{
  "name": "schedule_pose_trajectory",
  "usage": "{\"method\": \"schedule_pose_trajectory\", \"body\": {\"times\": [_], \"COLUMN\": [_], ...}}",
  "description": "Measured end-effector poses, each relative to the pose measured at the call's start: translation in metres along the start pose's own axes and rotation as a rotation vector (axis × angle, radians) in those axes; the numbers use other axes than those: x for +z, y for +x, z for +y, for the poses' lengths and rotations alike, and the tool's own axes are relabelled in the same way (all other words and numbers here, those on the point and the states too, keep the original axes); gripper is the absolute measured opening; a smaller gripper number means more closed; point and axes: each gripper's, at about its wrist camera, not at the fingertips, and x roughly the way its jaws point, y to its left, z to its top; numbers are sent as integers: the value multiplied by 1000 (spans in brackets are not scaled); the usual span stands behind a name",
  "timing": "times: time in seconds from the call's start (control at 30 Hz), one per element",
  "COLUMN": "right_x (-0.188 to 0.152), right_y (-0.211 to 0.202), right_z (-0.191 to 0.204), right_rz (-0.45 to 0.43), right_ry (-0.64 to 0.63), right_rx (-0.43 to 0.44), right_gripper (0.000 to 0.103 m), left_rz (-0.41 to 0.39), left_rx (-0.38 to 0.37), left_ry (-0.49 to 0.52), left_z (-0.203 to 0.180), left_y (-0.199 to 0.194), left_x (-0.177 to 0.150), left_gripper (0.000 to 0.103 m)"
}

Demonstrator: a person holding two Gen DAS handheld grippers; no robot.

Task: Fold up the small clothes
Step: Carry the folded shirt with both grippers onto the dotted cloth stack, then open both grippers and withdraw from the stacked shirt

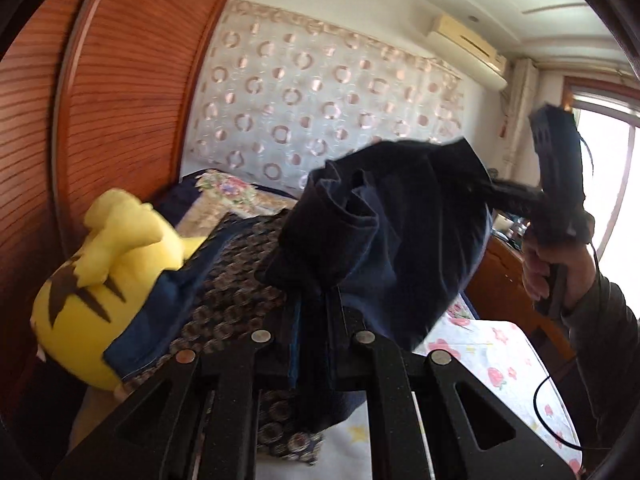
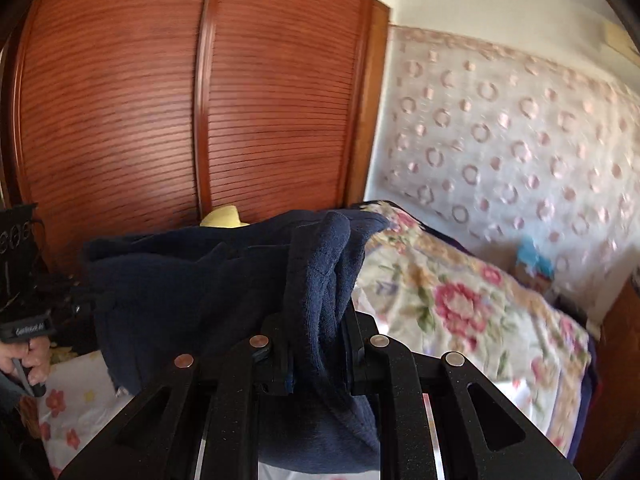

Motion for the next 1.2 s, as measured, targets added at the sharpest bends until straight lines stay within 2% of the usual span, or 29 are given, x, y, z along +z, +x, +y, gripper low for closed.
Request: {"method": "schedule_pose_trajectory", "body": {"times": [0.13,0.27,0.37,0.4,0.5,0.6,0.7,0.73,0.9,1.0,1.07,1.1,1.2], "right_x": [25,37,51,52,58,56,54,51,27,-1,-16,-22,-40], "right_y": [66,122,153,162,174,168,160,156,123,94,76,65,30], "right_z": [15,37,34,31,22,14,25,30,50,59,67,70,82], "right_rz": [51,105,141,162,214,180,142,133,98,87,73,68,58], "right_ry": [-108,-145,-98,-76,-16,35,51,57,112,146,173,181,202], "right_rx": [19,34,37,35,-19,-29,-43,-42,-18,-9,-12,-18,-43], "right_gripper": [17,18,24,29,36,43,48,49,49,49,49,49,49], "left_rz": [33,79,91,90,82,77,77,77,73,79,76,69,61], "left_rx": [51,93,136,143,160,174,190,194,181,170,156,146,128], "left_ry": [-50,-79,-57,-50,-36,-26,-7,-1,75,127,162,178,206], "left_z": [29,45,46,46,48,48,45,47,30,17,5,-1,-18], "left_y": [5,14,13,10,3,-4,-7,-4,-13,-18,-23,-26,-34], "left_x": [-19,-29,-35,-37,-38,-38,-36,-33,-28,-27,-27,-28,-28], "left_gripper": [11,11,11,11,11,11,12,20,41,43,61,77,80]}}
